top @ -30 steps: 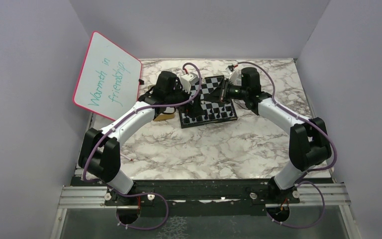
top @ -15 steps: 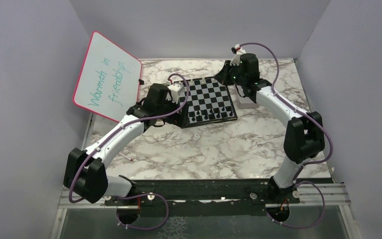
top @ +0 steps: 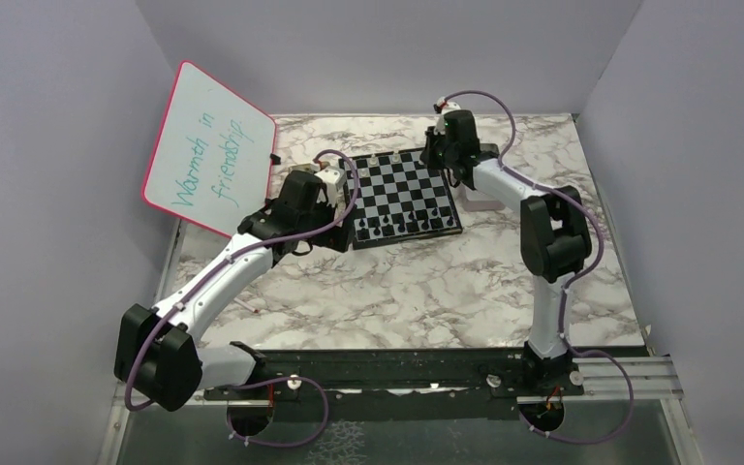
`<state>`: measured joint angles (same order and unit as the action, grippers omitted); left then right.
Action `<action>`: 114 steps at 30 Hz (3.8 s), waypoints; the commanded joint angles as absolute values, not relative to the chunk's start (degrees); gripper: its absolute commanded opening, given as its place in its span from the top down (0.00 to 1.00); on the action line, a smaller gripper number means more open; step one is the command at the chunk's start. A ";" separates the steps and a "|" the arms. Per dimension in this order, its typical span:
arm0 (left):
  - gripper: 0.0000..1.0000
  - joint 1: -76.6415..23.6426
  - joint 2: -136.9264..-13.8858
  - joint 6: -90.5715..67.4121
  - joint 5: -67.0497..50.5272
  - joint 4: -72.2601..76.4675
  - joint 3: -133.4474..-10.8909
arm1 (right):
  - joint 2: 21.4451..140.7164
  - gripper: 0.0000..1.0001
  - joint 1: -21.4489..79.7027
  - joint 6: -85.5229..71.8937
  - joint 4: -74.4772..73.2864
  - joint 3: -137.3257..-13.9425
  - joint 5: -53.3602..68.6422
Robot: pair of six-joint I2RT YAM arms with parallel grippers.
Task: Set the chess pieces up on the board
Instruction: Place the chess piece on the chessboard.
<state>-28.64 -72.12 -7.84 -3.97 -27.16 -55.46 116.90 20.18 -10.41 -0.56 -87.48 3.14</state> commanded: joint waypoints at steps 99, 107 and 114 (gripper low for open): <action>0.01 -28.93 -69.23 -7.82 -2.30 -28.31 -55.28 | 134.28 0.72 22.59 -7.87 -14.39 -104.77 -7.46; 0.01 -28.92 -69.21 -7.78 -2.89 -28.30 -55.29 | 135.17 0.64 22.59 -9.06 -16.24 -108.56 -6.26; 0.01 -28.93 -68.85 -7.82 -3.02 -28.32 -55.12 | 135.61 0.66 22.59 -9.59 -16.74 -108.13 -5.82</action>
